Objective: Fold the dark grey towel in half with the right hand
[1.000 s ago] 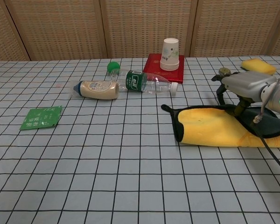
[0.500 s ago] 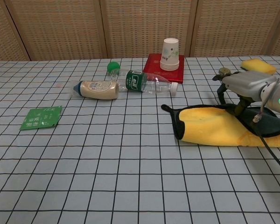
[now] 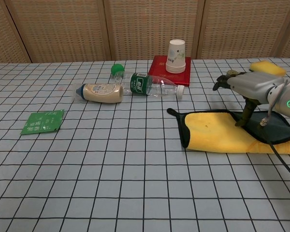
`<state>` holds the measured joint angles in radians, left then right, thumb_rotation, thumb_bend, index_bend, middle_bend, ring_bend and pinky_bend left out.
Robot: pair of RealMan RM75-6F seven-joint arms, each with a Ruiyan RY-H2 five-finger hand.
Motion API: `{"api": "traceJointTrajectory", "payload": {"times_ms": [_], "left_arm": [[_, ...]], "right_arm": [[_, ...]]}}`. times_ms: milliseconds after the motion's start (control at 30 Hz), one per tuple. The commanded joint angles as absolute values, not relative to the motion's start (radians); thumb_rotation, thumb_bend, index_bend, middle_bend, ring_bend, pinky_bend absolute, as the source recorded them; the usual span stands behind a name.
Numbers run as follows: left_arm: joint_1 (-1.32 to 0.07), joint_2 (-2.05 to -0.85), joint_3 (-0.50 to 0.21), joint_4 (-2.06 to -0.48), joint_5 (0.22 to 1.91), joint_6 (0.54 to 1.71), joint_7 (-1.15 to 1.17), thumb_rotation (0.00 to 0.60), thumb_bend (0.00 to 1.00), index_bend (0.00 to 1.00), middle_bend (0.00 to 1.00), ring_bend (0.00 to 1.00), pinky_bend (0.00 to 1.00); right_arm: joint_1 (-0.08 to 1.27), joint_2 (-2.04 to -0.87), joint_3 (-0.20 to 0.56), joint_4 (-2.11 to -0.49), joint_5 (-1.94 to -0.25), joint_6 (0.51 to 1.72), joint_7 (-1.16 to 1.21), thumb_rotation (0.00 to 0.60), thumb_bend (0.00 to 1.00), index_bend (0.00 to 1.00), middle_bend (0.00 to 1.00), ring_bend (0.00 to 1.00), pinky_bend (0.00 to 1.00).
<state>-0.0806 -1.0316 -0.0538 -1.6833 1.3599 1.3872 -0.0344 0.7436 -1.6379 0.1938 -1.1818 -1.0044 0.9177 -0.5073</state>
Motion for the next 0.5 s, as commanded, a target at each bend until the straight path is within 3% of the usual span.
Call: {"api": "traceJointTrajectory", "payload": {"times_ms": [33,167,300,500], "left_arm": [[-0.08,-1.031,-0.053,-1.684,1.362,1.388,-0.035,0.6,0.0,0.0,0.0,0.0,0.0],[-0.08,-1.031,-0.052,-1.685,1.364,1.39,-0.036,0.6,0.0,0.0,0.0,0.0,0.0],[-0.079,-1.03,-0.051,-1.686,1.368,1.391,-0.038,0.6,0.0,0.0,0.0,0.0,0.0],[-0.079,-1.028,-0.048,-1.691,1.38,1.396,-0.038,0.6,0.0,0.0,0.0,0.0,0.0]], "right_arm": [[0.736,-1.625,0.198,-1.21,-1.044,0.958,-0.48,0.6,0.0,0.1,0.0,0.0,0.0],[0.719,-1.576,0.206,-1.288,-1.089,1.006,-0.446,0.6,0.0,0.13,0.0,0.0,0.0],[0.687,-1.506,0.194,-1.381,-1.137,1.045,-0.407,0.6,0.0,0.22,0.0,0.0,0.0],[0.615,-1.382,0.116,-1.518,-1.234,1.082,-0.347,0.6,0.07,0.33,0.0,0.0,0.0]]}}
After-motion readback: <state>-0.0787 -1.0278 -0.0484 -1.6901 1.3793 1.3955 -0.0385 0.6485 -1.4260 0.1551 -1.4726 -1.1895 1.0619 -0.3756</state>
